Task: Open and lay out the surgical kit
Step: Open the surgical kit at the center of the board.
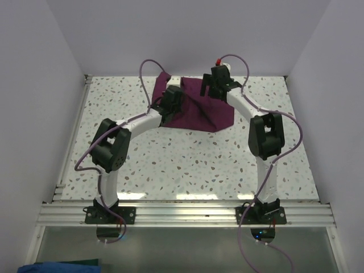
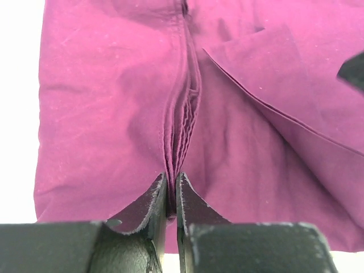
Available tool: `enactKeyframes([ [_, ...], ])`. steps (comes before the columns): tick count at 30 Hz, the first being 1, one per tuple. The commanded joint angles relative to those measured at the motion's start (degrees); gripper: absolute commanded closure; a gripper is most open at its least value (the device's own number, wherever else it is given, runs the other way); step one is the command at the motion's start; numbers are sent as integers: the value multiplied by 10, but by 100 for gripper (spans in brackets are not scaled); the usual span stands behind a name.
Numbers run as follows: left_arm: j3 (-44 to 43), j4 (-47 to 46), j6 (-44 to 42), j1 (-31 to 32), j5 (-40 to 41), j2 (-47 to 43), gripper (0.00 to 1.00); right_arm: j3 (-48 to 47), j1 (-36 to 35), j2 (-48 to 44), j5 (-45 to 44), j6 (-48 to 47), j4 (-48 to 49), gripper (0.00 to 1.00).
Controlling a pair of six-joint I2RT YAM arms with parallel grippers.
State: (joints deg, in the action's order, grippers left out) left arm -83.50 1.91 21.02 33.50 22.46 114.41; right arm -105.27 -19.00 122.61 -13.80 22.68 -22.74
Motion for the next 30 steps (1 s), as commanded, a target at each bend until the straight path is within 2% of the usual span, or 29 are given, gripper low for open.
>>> enactKeyframes([
  [1, 1, -5, 11, -14, -31, 2, 87, -31, 0, 17, 25, -11, -4, 1],
  [2, 1, -5, 11, -17, -33, 6, 89, -32, 0, 22, 26, -12, -4, 2],
  [4, 4, -5, 18, -23, -33, 13, 100, -36, -1, 26, 30, -13, -2, 2],
  [8, 47, -40, 43, -51, -30, -12, 100, -52, -2, 42, 44, -18, -2, 2],
  [13, 215, -113, 136, -136, -1, -135, 100, -78, -18, 56, 58, -46, 3, 1],
  [18, 346, -96, 229, -208, 71, -244, 100, -113, -41, 78, 58, -69, -3, 2],
  [21, 375, -81, 250, -250, 72, -257, 60, -141, -50, 102, 61, -70, -11, 2],
  [22, 377, -80, 250, -264, 72, -252, 30, -152, -51, 107, 62, -71, -12, 2],
  [23, 377, -76, 254, -272, 72, -245, 20, -158, -53, 119, 64, -70, -14, 2],
  [25, 361, -71, 251, -297, 39, -213, 10, -172, -56, 128, 71, -69, -20, 2],
  [26, 352, -71, 249, -304, 28, -198, 9, -176, -58, 137, 71, -69, -21, 2],
  [27, 323, -64, 239, -310, 14, -181, 9, -178, -60, 139, 71, -69, -22, 2],
  [30, 243, -5, 213, -312, -41, -111, 18, -176, -60, 136, 69, -71, -20, 2],
])
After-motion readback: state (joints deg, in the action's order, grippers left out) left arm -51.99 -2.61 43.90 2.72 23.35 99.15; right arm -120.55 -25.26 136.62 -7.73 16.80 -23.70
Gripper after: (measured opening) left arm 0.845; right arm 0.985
